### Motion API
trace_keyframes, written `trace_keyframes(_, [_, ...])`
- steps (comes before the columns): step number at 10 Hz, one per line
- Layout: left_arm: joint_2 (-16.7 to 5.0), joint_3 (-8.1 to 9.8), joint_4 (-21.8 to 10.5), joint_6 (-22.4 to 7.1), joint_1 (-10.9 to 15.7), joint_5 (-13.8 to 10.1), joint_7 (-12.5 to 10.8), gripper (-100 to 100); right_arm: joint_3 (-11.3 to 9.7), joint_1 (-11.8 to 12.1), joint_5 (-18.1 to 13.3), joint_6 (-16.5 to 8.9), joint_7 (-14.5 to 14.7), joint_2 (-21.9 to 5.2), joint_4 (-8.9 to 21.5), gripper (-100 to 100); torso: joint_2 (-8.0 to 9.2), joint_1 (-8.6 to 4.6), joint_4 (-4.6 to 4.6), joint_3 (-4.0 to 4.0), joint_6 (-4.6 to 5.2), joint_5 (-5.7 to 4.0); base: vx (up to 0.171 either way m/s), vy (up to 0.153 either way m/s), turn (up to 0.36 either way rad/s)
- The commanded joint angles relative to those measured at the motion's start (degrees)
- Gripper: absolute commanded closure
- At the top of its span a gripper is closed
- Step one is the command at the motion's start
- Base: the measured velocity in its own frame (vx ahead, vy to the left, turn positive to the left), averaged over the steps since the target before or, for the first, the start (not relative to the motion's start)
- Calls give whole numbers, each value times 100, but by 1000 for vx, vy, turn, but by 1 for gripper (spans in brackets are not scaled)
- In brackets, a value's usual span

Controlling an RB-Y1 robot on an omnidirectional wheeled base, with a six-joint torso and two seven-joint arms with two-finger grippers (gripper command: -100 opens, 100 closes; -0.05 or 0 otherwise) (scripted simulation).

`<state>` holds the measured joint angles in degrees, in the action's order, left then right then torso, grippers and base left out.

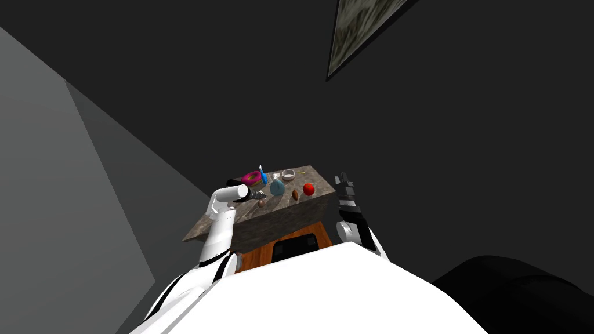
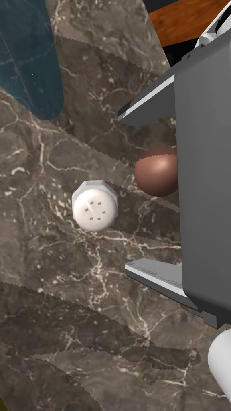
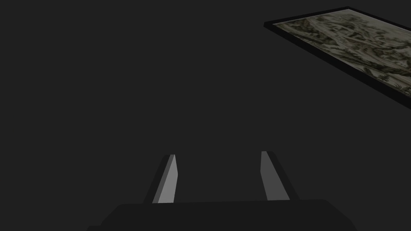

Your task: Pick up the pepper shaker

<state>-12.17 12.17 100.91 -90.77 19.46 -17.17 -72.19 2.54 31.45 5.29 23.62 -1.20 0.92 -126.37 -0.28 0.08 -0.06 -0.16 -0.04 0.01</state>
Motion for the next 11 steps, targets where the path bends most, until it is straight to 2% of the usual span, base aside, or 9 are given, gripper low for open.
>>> trace_keyframes(1, [-4, -17, -94, -219, 83, 24, -115, -100, 0, 0, 0, 0, 0, 0, 0, 0, 0, 0, 0, 0, 0, 0, 90, 16, -34])
trace_keyframes(2, [-10, -23, -132, -288, 115, 33, -150, -100, 0, 0, 0, 0, 0, 0, 0, 0, -5, -2, -1, -3, 0, 0, 73, 17, -21])
trace_keyframes(3, [-8, -17, -110, -225, 95, 26, -117, -100, 0, 0, 0, 0, 0, 0, 0, 0, -2, -1, -1, -2, 0, 0, 29, 10, -4])
trace_keyframes(4, [-9, -18, -117, -245, 102, 27, -128, 0, 0, 0, 0, 0, 0, 0, 0, 0, 12, -4, 1, 6, -1, 0, 6, 2, 1])
trace_keyframes(5, [16, 1, -267, -72, 74, 40, -41, -100, 0, -1, 0, 0, 0, 0, 0, 0, 22, -7, 4, 12, -1, -1, 19, -13, 9])
trace_keyframes(7, [47, 26, -454, 141, 40, 55, 68, -100, 0, -1, 0, 0, 0, 1, 0, 0, 19, -15, 4, 10, 0, -3, 26, -24, 11])
trace_keyframes(8, [39, 13, -411, 69, 59, 55, 23, -100, -1, -1, 0, 0, 0, 1, 0, 0, 19, -18, 3, 10, -1, -3, 10, -13, 5])
trace_keyframes(9, [42, 13, -422, 97, 55, 56, 36, 100, 0, -1, 0, 0, 0, 1, 0, 0, 24, -14, 5, 13, 0, -3, 0, 0, 0])
trace_keyframes(11, [42, 15, -419, 95, 58, 55, 33, 100, 0, -1, 0, 0, 0, 0, 0, 0, 27, -10, 3, 14, 2, -1, 0, 0, 0])
